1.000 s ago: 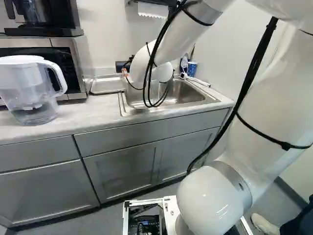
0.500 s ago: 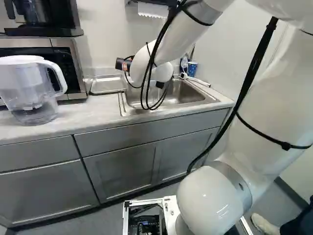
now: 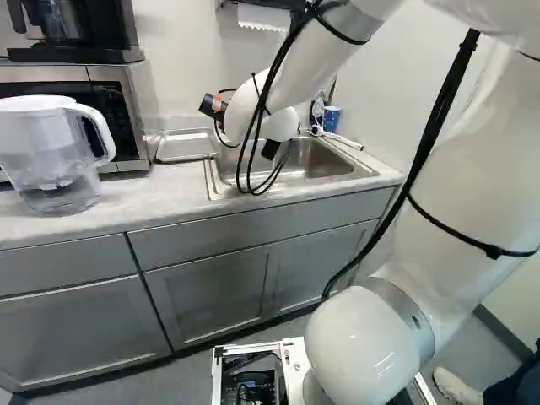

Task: Rinse the cup and place it in the tray

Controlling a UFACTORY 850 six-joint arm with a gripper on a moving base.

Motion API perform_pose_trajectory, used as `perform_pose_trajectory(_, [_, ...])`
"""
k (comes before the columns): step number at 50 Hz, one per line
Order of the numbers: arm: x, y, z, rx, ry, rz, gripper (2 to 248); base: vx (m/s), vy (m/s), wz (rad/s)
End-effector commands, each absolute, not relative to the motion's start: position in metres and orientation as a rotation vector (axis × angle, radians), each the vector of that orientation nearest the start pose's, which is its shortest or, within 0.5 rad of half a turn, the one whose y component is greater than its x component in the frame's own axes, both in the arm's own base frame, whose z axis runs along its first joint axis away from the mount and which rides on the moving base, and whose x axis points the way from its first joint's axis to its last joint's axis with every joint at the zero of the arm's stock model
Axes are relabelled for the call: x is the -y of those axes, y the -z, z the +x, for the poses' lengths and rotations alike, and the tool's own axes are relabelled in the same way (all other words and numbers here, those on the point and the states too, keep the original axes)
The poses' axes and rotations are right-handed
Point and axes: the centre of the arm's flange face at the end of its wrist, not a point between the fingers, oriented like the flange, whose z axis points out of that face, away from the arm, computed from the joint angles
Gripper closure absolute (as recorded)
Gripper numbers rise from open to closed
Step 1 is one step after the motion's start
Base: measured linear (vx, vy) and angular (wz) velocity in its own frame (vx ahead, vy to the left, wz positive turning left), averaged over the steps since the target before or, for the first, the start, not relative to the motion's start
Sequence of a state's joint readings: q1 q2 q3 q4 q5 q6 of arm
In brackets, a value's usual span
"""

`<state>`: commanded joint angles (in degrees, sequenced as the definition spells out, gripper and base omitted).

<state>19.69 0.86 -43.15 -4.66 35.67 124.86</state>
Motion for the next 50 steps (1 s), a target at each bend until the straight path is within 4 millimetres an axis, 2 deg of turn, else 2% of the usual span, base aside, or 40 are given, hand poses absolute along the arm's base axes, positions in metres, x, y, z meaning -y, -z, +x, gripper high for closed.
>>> perform_pose_trajectory(50, [-0.1679, -0.5355, 0.4566, -1.329, 0.486, -1.18, 126, 0.0, 0.0, 0.0])
